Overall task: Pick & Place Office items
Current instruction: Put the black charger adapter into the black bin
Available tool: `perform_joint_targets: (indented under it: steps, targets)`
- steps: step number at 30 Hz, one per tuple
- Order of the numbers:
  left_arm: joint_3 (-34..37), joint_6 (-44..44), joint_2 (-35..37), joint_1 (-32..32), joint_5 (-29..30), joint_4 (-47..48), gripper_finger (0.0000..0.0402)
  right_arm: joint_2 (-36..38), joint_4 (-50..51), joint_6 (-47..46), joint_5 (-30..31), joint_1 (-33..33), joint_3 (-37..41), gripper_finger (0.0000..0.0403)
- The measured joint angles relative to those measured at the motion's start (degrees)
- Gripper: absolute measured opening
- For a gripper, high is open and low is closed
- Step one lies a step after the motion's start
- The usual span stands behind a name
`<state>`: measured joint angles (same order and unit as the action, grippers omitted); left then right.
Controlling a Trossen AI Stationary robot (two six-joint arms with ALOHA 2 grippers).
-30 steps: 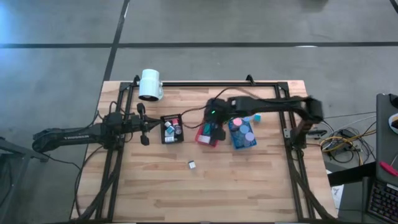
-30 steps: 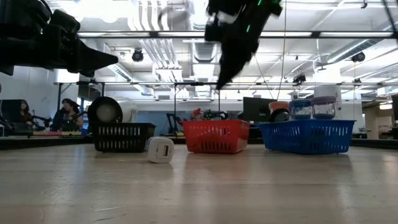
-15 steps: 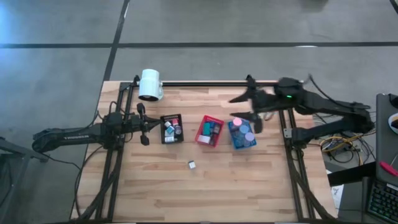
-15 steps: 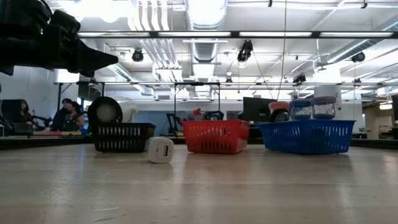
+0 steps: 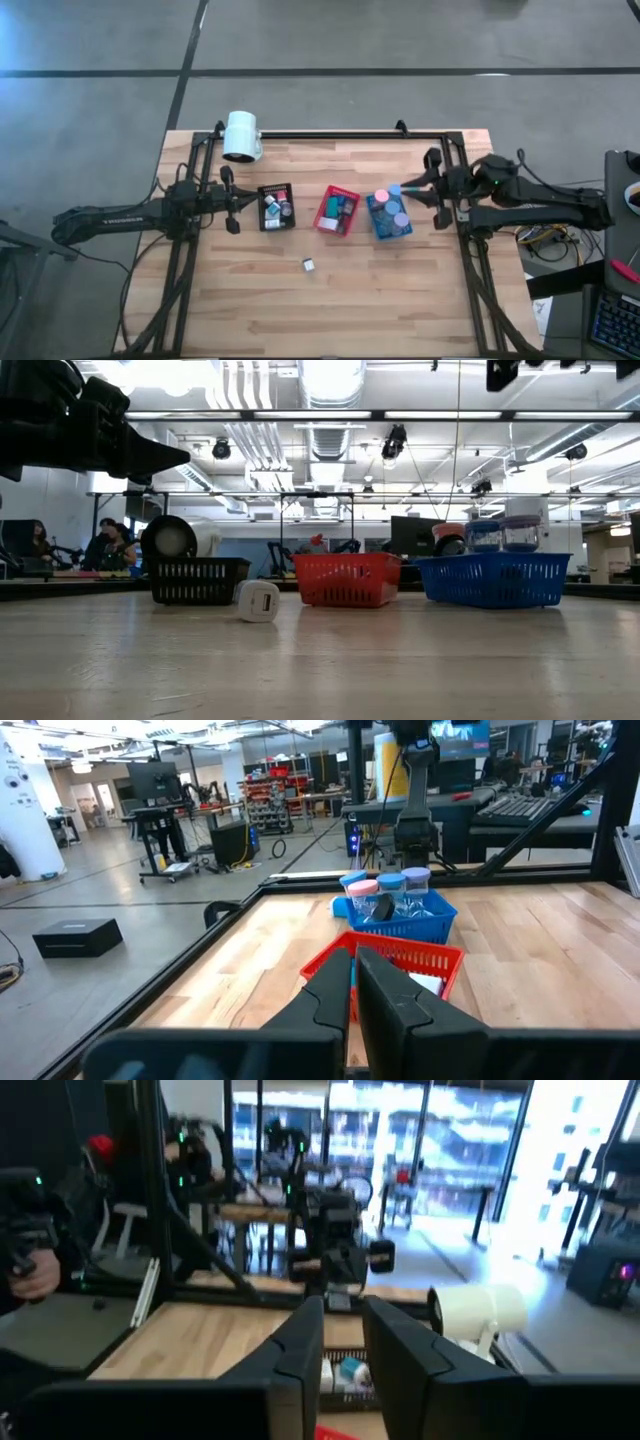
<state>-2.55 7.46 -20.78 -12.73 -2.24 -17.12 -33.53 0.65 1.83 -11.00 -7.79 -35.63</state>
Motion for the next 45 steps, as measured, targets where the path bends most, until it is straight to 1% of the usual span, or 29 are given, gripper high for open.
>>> perform_joint_targets:
  steps: [3, 6, 9, 12, 15, 20, 22, 25, 29, 32, 34, 36, 39, 45]
  targets:
    - [0.00, 0.00, 0.00, 0.00, 0.13, 0.00, 0.0023, 2.54, -10.16, -0.67, 0.00, 0.00, 7.62, 0.0059]
    - [0.00, 0.02, 0.00, 0.00, 0.13, 0.02, 0.0023, 3.54, -19.05, -1.68, 0.00, 0.00, 14.70, 0.0053]
    - [0.00, 1.18, 0.00, 0.00, 0.15, -0.06, 0.0023, 3.45, -24.84, -1.71, 0.02, 0.00, 20.34, 0.0048]
    - [0.00, 3.92, 0.02, 0.00, 0.35, -1.50, 0.0023, 3.46, -29.24, -1.70, 0.04, -0.02, 24.20, 0.0044]
    - [0.00, 5.12, 0.00, 0.00, 0.38, -2.69, 0.0023, 3.42, -32.41, -1.46, 0.07, -0.02, 27.38, 0.0043]
    - [-0.45, -1.53, -0.08, 0.00, 0.81, -3.04, 0.0023, 3.45, -35.73, -0.95, 0.63, -0.06, 30.52, 0.0043]
    - [-2.25, -3.66, -0.92, 0.12, 0.83, -1.05, 0.0022, 3.43, -35.61, -0.21, 0.63, -0.11, 30.82, 0.0043]
    - [-7.06, -4.78, -3.83, 0.37, 0.87, 5.26, 0.0013, 3.47, -35.80, 0.17, 0.63, -0.15, 31.16, 0.0043]
    - [-16.33, -3.21, -11.26, 2.77, 1.31, 16.01, 0.0004, 3.44, -35.72, 0.32, 0.63, -0.15, 31.38, 0.0043]
    - [-23.59, -2.65, -19.89, 6.59, 4.99, 25.81, 0.0005, 3.44, -35.69, 0.29, 0.63, -0.13, 31.38, 0.0043]
    - [-27.92, -3.06, -26.03, 9.70, 7.18, 30.01, 0.0005, 3.45, -35.69, 0.00, 0.63, -0.13, 31.40, 0.0043]
    - [-31.90, -3.42, -32.17, 12.74, 7.25, 33.01, 0.0006, 3.44, -35.69, -0.60, 0.62, -0.13, 31.42, 0.0043]
    - [-37.21, -7.02, -40.43, 16.73, 8.08, 35.16, 0.0016, 3.45, -35.69, -1.28, 0.61, -0.13, 31.50, 0.0043]
    - [-45.32, -15.54, -53.79, 22.37, 8.14, 37.00, 0.0066, 3.45, -35.69, -0.39, 0.92, -0.13, 31.51, 0.0043]
